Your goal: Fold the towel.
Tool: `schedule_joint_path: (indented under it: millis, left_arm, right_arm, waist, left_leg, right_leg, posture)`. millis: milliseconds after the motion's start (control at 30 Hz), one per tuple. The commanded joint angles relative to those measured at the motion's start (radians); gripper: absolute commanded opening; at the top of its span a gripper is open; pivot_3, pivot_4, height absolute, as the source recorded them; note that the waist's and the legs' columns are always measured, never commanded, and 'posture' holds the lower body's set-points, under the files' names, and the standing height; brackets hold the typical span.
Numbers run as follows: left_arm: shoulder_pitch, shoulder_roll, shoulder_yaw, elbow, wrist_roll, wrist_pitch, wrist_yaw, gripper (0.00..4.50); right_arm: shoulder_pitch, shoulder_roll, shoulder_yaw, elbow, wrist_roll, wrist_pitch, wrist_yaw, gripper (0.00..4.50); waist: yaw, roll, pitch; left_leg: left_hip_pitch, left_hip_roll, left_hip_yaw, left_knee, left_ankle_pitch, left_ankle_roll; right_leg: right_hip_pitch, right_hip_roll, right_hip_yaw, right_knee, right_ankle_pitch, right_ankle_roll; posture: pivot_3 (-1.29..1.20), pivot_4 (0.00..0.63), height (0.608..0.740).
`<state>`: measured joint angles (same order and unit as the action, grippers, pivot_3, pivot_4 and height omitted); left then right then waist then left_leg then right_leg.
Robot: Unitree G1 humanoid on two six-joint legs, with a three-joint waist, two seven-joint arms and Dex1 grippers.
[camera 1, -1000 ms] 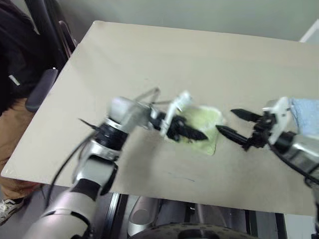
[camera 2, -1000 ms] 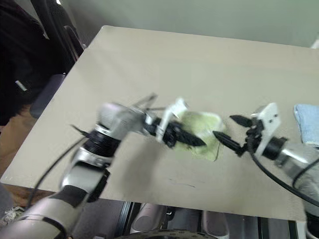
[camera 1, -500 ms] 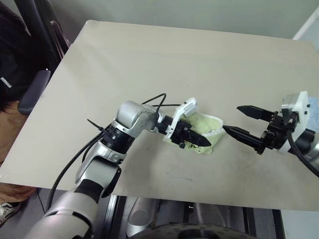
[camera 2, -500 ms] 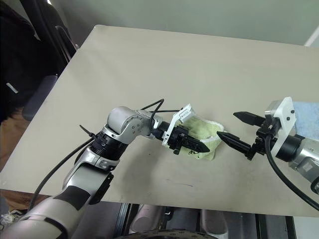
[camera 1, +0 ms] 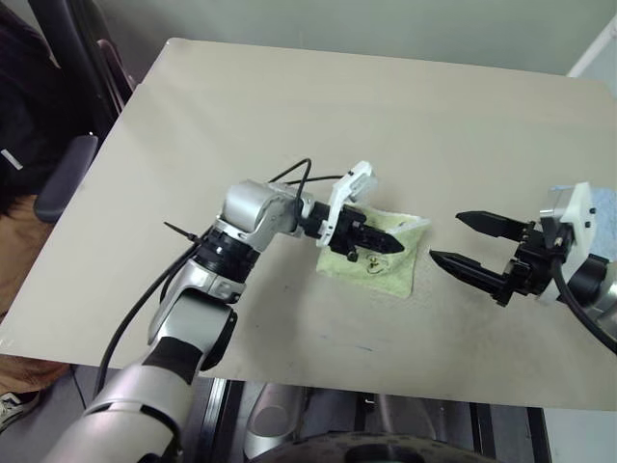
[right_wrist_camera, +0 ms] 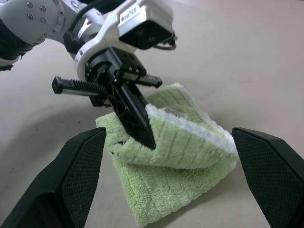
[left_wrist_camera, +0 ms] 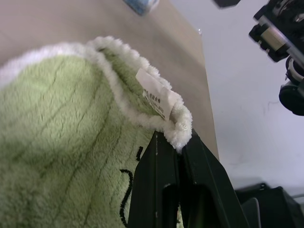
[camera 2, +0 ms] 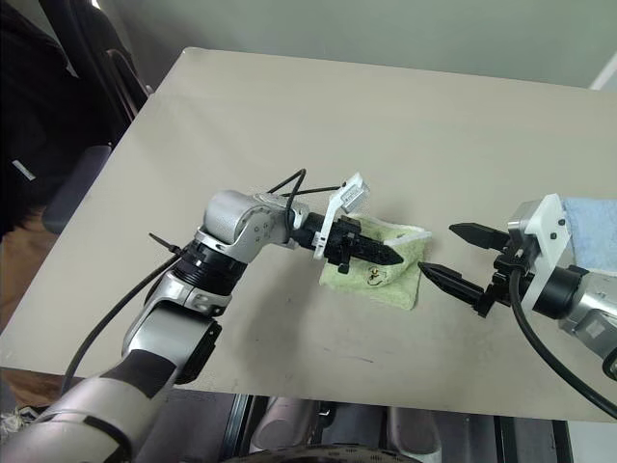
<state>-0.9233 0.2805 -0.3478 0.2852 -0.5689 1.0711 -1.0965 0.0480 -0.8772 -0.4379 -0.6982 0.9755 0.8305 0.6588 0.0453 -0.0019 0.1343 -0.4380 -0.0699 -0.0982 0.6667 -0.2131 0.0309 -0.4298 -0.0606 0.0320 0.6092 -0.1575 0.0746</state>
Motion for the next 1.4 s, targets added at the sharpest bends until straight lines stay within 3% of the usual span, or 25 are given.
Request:
schedule_joint_path:
  millis: [33,233,1033,1200,1400]
  left_arm:
    - [0.008,-0.002,-0.028,-0.043,0.01,-0.016,-0.038,0.03]
    - [0.066,-0.021,-0.108,-0.054,0.064,-0.068,-0.052,0.03]
    - [0.078,-0.049,-0.087,-0.063,0.06,-0.076,-0.08,0.03]
    - [0.085,-0.068,-0.061,-0.069,0.042,-0.096,-0.104,1.69]
    - [0.051,-0.08,0.069,-0.063,-0.011,-0.065,-0.064,3.53]
  right_arm:
    - [-0.002,-0.011,-0.02,-0.02,0.003,-0.019,0.002,4.5]
    - [0.001,-0.011,-0.012,-0.02,-0.014,-0.023,-0.002,4.5]
    - [0.006,-0.006,-0.013,-0.019,-0.032,-0.027,0.001,4.5]
    - [0.008,-0.002,-0.01,-0.019,-0.044,-0.032,-0.001,4.5]
    - [-0.013,0.005,0.027,0.01,-0.093,-0.069,0.005,4.5]
  waist:
    - [0.0,0.0,0.0]
    - [0.0,0.0,0.0]
    - [0.002,0.0,0.0]
    - [0.003,0.0,0.0]
    - [0.002,0.0,0.0]
  left_leg:
    - [0.0,0.0,0.0,0.0,0.0,0.0]
    - [0.001,0.0,0.0,0.0,0.0,0.002]
    - [0.0,0.0,0.0,0.001,0.0,0.003]
    - [0.0,0.0,0.0,0.001,0.0,0.003]
    - [0.001,0.0,0.0,0.001,0.0,0.003]
  right_leg:
    - [0.0,0.0,0.0,0.0,0.0,0.0]
    - [0.001,0.0,0.0,0.0,-0.001,0.001]
    - [0.0,0.0,0.0,0.0,-0.001,0.0]
    - [0.0,0.0,0.0,0.0,0.0,0.001]
    - [0.0,0.0,0.0,0.001,-0.001,0.002]
  posture:
    - [0.0,0.15,0.733]
    - [0.0,0.15,0.733]
    - [0.0,0.15,0.733]
    - [0.0,0.15,0.733]
    - [0.0,0.15,0.733]
